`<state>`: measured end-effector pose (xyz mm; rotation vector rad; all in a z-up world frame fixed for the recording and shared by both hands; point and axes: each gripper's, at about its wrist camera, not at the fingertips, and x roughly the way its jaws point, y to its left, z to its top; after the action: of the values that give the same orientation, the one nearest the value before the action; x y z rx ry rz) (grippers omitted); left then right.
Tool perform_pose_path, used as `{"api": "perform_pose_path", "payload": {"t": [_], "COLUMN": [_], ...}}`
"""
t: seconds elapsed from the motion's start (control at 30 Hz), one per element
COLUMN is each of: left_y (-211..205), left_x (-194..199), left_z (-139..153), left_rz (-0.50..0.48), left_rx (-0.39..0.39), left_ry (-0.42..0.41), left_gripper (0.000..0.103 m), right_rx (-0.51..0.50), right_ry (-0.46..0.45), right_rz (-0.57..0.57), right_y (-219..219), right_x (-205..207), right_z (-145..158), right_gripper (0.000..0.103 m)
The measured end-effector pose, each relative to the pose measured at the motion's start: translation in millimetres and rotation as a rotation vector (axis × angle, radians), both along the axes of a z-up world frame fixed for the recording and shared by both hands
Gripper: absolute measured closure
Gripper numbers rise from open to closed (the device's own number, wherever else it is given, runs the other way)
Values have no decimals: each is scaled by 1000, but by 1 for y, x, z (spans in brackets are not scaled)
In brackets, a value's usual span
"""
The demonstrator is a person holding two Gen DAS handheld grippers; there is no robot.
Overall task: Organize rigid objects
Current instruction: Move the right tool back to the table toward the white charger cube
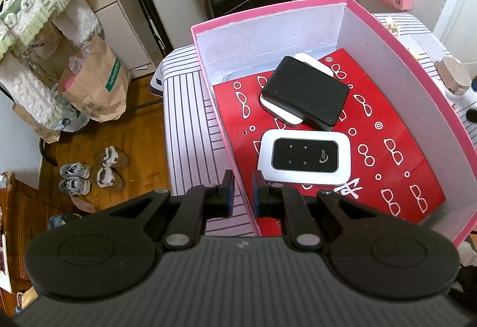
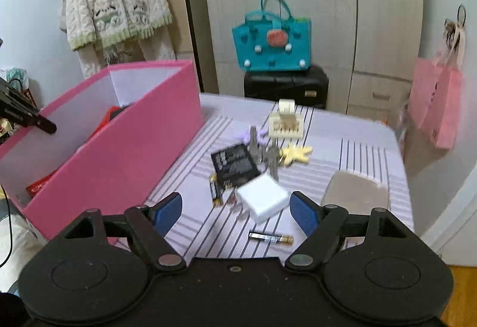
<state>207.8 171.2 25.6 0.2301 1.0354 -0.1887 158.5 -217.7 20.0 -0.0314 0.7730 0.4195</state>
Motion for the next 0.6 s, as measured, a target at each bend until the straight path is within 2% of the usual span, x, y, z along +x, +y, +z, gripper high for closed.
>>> {"api": "perform_pose_path", "payload": {"t": [0.23,0.4,0.5,0.57,0.6], "left_y": [0,0,-1,-2,-2], "left_x": [-2,-4,-5,-4,-4], "left_z": [0,0,1,1,1], "left_rz": [16,19,18,22,22], "left_rx": [-6,-12,-6,-4,-4], "left_ry": [1,8,9,11,11], "left_gripper": [92,92,92,92,92], "right_rx": [-21,-29,-24,-26,-14], "right_ry": [20,43,103,160,157], "right_rz": [-9,-43,-76,-117,-139], "right_y": [6,3,3,4,5], "right_x": [11,29,39,46,46], "right_z": [-20,-33,-42,-47,-47], "right_gripper": [20,28,40,40,40]}}
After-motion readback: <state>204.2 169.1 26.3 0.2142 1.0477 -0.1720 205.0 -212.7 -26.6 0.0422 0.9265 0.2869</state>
